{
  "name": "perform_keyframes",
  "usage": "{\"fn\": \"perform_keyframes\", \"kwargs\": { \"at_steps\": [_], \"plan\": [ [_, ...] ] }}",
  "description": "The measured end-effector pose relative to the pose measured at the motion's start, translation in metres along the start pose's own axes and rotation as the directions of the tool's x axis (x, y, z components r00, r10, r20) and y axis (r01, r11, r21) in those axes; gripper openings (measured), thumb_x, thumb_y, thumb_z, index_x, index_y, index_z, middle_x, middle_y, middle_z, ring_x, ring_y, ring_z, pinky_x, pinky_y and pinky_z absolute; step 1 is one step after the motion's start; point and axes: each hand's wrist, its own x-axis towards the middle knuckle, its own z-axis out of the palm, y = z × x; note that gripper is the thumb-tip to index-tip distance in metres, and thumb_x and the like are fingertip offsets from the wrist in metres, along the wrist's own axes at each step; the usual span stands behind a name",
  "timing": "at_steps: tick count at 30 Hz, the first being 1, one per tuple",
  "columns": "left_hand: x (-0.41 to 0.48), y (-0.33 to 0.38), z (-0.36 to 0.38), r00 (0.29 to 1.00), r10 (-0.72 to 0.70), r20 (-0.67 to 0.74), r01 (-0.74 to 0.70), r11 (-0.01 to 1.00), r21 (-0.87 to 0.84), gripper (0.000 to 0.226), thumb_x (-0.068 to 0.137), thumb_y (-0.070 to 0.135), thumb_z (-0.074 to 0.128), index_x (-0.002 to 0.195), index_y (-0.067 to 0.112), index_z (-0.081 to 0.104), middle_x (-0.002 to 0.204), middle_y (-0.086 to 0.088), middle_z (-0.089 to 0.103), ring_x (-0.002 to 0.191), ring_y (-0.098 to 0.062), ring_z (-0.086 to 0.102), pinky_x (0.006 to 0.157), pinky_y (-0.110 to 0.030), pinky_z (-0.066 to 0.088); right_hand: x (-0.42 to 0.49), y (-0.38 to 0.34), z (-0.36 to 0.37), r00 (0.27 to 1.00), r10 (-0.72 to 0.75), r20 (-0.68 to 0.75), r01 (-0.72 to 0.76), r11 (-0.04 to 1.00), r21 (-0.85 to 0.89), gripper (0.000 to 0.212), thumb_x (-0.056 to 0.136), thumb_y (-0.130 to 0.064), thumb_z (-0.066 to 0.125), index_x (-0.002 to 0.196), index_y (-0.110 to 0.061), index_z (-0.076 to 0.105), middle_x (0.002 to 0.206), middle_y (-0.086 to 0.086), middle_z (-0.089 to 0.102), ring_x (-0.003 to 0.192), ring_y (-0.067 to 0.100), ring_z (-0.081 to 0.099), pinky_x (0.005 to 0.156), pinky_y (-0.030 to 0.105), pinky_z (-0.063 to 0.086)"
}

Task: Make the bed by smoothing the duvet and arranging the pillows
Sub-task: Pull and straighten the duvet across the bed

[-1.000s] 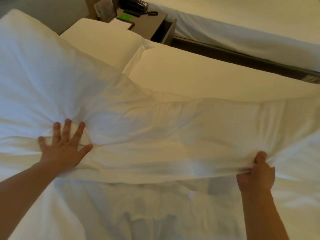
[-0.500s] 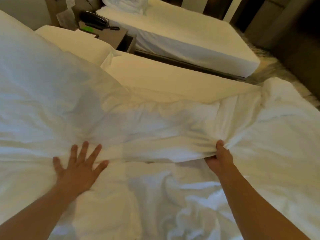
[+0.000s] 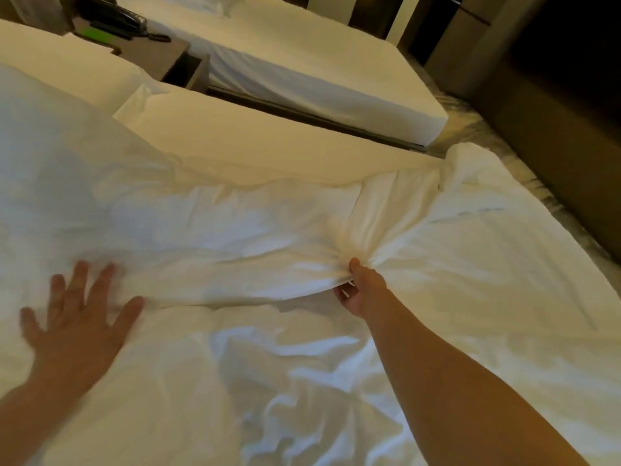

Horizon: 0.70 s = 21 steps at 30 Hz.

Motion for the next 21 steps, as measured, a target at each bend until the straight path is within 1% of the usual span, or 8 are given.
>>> {"fn": "perform_keyframes", "kwargs": {
  "at_steps": [3,5,8,10,12,15,18,21],
  "plan": [
    [-0.017,0.132,-0.007,0.960,0.228,-0.162,-0.246,0.964,-0.101,0.068,0.097,0.064,0.026,0.160,0.038,0.022,0.170,0.000,0.017,0.156,-0.027,0.017,0.119,-0.060,0.012,0.014,0.000,-0.012,0.996,0.045,0.074,-0.041,0.997,-0.061,0.024,0.098,-0.021,0.068,0.118,-0.012,0.060,0.101,0.012,0.069,0.087,0.029,0.068,0.066,0.039,0.056],
    [-0.022,0.223,0.015,0.968,0.249,-0.017,-0.248,0.953,-0.174,0.065,0.097,0.068,0.017,0.159,0.049,0.012,0.170,0.008,0.005,0.158,-0.022,0.005,0.120,-0.060,0.004,0.029,-0.004,-0.024,0.987,0.069,0.144,-0.051,0.991,-0.124,0.033,0.094,-0.018,0.073,0.123,-0.007,0.062,0.101,0.012,0.069,0.086,0.028,0.067,0.066,0.036,0.056],
    [-0.022,0.312,0.071,0.955,0.071,0.287,-0.002,0.972,-0.234,0.063,0.097,0.072,0.008,0.156,0.054,-0.003,0.170,0.011,-0.014,0.157,-0.021,-0.013,0.121,-0.063,-0.007,0.052,-0.027,-0.053,0.974,0.009,0.224,0.030,0.985,-0.172,0.046,0.086,-0.018,0.080,0.127,-0.004,0.065,0.099,0.012,0.070,0.083,0.027,0.067,0.054,0.029,0.052],
    [-0.046,0.322,0.117,0.943,0.038,0.331,0.022,0.984,-0.176,0.065,0.097,0.071,0.004,0.158,0.049,-0.001,0.171,0.006,-0.013,0.157,-0.025,-0.014,0.119,-0.066,-0.011,0.070,-0.056,-0.073,0.965,-0.054,0.257,0.105,0.976,-0.190,0.053,0.082,-0.030,0.084,0.126,-0.007,0.066,0.108,0.011,0.071,0.089,0.027,0.070,0.059,0.031,0.053],
    [-0.063,0.315,0.149,0.965,0.062,0.257,-0.034,0.993,-0.112,0.070,0.096,0.072,-0.001,0.160,0.043,0.005,0.172,0.002,-0.008,0.157,-0.029,-0.011,0.119,-0.066,-0.012,0.092,-0.094,-0.094,0.948,-0.088,0.305,0.160,0.962,-0.220,0.059,0.081,-0.042,0.083,0.128,-0.013,0.062,0.123,0.010,0.066,0.107,0.028,0.067,0.077,0.037,0.055],
    [-0.063,0.308,0.169,0.989,0.039,0.142,-0.030,0.998,-0.062,0.072,0.093,0.072,-0.009,0.159,0.048,0.006,0.171,0.004,-0.001,0.158,-0.023,-0.001,0.123,-0.061,-0.003,0.132,-0.147,-0.112,0.932,-0.117,0.342,0.204,0.952,-0.229,0.080,0.076,-0.055,0.084,0.141,-0.023,0.050,0.137,0.004,0.055,0.124,0.029,0.057,0.100,0.045,0.049],
    [-0.061,0.306,0.179,0.995,0.039,0.088,-0.036,0.999,-0.032,0.068,0.094,0.070,-0.006,0.158,0.051,0.005,0.171,0.007,-0.004,0.158,-0.018,-0.004,0.124,-0.056,-0.006,0.163,-0.172,-0.110,0.952,-0.163,0.258,0.213,0.960,-0.181,0.101,0.064,-0.063,0.087,0.148,-0.028,0.046,0.137,0.002,0.058,0.120,0.029,0.060,0.094,0.045,0.052],
    [-0.059,0.304,0.187,0.998,0.052,0.039,-0.053,0.999,0.009,0.064,0.098,0.064,0.011,0.159,0.046,0.017,0.171,0.003,0.005,0.158,-0.021,0.005,0.123,-0.057,-0.001,0.184,-0.188,-0.103,0.964,-0.181,0.195,0.202,0.975,-0.090,0.082,0.066,-0.060,0.088,0.133,-0.024,0.056,0.124,0.006,0.064,0.111,0.030,0.063,0.098,0.049,0.055]
  ]
}}
